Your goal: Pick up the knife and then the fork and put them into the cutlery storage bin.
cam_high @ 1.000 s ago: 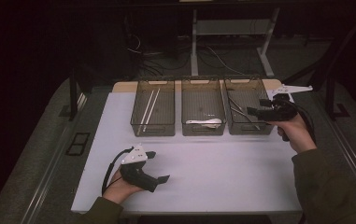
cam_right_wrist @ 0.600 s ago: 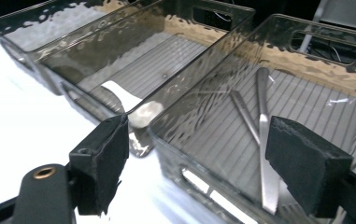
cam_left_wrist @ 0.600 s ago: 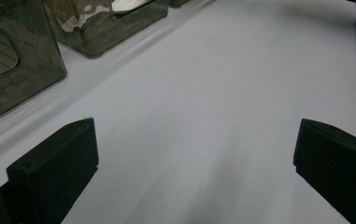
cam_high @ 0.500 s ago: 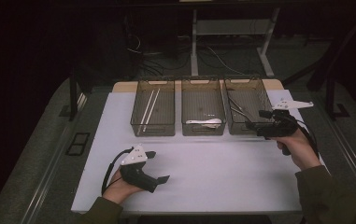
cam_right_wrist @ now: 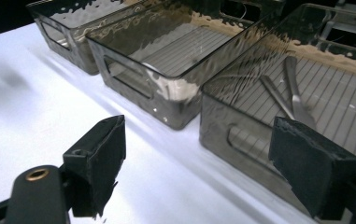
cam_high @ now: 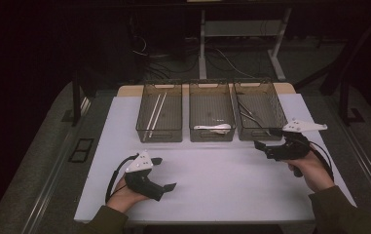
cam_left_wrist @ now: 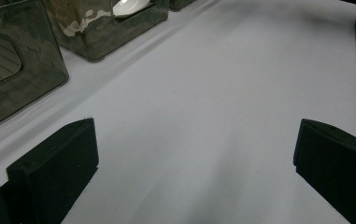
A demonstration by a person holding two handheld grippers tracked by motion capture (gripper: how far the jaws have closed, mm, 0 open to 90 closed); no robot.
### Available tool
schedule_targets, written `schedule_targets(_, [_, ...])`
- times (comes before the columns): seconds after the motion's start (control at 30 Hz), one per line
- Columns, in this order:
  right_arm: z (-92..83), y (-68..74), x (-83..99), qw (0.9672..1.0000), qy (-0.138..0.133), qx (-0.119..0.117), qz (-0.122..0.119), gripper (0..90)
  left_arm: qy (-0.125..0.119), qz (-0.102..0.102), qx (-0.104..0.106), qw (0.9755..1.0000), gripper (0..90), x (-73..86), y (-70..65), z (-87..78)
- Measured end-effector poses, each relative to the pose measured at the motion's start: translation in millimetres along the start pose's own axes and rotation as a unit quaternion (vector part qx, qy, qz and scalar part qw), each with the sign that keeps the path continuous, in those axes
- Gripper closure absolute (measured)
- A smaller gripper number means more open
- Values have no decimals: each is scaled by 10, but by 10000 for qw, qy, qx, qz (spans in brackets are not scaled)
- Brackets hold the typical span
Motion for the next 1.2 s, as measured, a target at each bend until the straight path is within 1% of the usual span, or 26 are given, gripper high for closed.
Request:
schedule_targets(0.07, [-10, 35, 34, 10000, -21, 18, -4, 185, 8, 5, -2, 10000, 0, 2, -4, 0])
schedule_targets(0.17, [-29, 89, 84, 10000, -21, -18, -44, 185, 5, 12, -3, 10000, 0, 1, -8, -3])
schedule_targets(0.27, [-50, 140, 141, 10000, -31, -61, -29, 185, 5, 24, -1, 10000, 0, 0, -11, -5])
schedule_targets(0.5, [-85, 249, 286, 9999, 40, -141, -80, 184, -1, 21, 3, 10000, 0, -2, -24, -4])
schedule_targets(0.53, [-89, 264, 305, 9999, 39, -150, -69, 185, -1, 52, 4, 10000, 0, -3, -20, -5])
schedule_targets(0.63, [-96, 318, 359, 9997, 58, -220, -71, 185, -4, 13, 2, 10000, 0, -1, -24, -4])
schedule_targets(0.8, [-91, 418, 426, 9991, 144, -385, -133, 185, -5, 34, 6, 10000, 0, -3, -26, -5])
schedule_targets(0.93, [-102, 471, 468, 9988, 132, -455, -103, 184, -12, 32, 8, 10000, 0, -4, -26, -5])
schedule_targets(1.0, [-115, 486, 489, 9985, 100, -533, -115, 184, -6, 14, 9, 10000, 0, -3, -28, -5])
schedule_targets(1.1, [-132, 500, 518, 9984, 75, -547, -84, 185, 3, 11, 0, 10000, 0, -1, -30, -5])
schedule_targets(1.2, [-134, 524, 554, 9982, 132, -576, -120, 184, -11, 15, 5, 10000, 0, -2, -31, -6])
Point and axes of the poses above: each handheld gripper's, and its own axes: z roughly forward along the jaws, x roughly out of its underside, y roughly to its left, the point moved 4 cm from there along z, roughly forward along the jaws, and after that the axes turned 11 degrees about -z, right-handed, at the moved point
